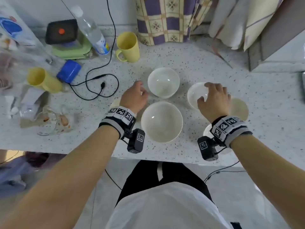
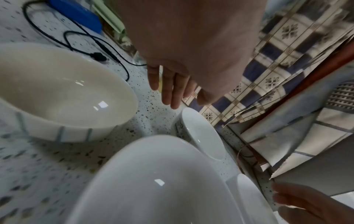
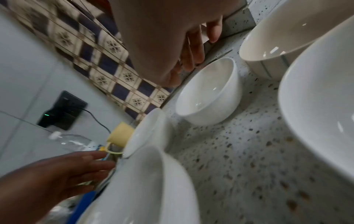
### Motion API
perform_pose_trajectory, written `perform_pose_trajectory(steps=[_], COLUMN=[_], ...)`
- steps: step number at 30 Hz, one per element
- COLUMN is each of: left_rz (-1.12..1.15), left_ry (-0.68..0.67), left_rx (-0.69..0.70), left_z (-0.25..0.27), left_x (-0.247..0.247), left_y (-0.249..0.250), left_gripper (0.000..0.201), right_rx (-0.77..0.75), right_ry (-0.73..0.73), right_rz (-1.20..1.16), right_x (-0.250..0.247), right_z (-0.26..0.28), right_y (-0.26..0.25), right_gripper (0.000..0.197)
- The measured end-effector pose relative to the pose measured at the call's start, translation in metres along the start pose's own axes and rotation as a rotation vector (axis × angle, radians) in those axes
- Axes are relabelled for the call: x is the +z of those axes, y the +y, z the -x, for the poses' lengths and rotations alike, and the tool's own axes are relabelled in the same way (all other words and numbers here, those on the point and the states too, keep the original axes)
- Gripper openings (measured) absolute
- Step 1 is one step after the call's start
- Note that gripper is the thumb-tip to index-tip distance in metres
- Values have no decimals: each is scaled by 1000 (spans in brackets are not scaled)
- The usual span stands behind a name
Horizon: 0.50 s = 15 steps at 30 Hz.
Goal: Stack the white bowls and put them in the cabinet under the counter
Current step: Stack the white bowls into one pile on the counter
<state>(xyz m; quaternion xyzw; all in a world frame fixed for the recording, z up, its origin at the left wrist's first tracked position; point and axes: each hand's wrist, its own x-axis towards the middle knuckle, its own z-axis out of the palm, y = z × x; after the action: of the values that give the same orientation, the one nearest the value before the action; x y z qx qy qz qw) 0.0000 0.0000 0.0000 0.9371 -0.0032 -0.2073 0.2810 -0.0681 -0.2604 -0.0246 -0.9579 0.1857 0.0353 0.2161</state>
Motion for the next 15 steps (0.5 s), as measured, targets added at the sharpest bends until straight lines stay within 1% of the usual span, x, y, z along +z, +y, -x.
perform_pose_trajectory(steps=[3,5,8,10,12,15], left_rz=[13,30,57,133,253,359], left_ry=[-74,-117,-192,-245,-284,-258], left_rx=[-97,-117,-122,-159,-209,-227], left_z=[-24,-40,-61,-74,-83,-83], left_x=[6,12,22,29,33,25], left_y=[3,5,5,0,-5,-5], left_gripper=[53,51,52,57,57,53], right_rx=[72,144,189,205,206,201], right_ry=[-58,-112,-151,-160,-160,-176], right_rz=[206,235,286,306,290,288], right_x=[4,5,12,14,16,13], right_z=[-20,-33,-46,-53,-57,-58], right_y=[3,2,4,7,8,6], right_gripper=[56,55,49,42,36,30])
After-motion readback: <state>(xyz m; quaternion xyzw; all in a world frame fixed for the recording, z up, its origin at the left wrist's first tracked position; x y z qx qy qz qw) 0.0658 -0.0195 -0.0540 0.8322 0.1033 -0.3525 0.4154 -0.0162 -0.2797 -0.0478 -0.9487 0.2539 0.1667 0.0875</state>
